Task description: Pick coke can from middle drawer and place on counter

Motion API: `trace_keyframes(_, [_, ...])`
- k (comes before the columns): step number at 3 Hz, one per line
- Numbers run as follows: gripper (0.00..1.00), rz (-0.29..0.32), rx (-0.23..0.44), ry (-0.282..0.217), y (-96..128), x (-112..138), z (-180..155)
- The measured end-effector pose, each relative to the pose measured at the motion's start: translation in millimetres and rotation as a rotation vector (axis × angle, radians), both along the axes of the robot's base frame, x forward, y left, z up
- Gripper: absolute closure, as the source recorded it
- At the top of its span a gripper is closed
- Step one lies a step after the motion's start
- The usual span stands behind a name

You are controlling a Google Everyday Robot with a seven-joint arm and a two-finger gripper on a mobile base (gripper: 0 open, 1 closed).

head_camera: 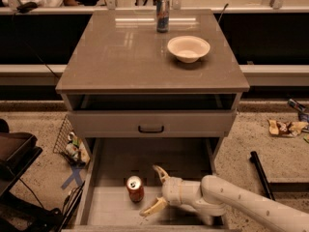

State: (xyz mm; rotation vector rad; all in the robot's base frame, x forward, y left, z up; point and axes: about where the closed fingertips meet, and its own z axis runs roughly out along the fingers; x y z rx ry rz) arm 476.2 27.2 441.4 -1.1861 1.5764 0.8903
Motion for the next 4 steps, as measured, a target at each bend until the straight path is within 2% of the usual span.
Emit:
trace_keyframes(2, [0.0,0.021,0.039,-0.007,20,12,-3])
trace_keyframes(3, [0.13,0.041,0.051,-0.007,34,14,-6])
trace_keyframes(4, [0.37,0.061,0.072,0.006,51,8,-15])
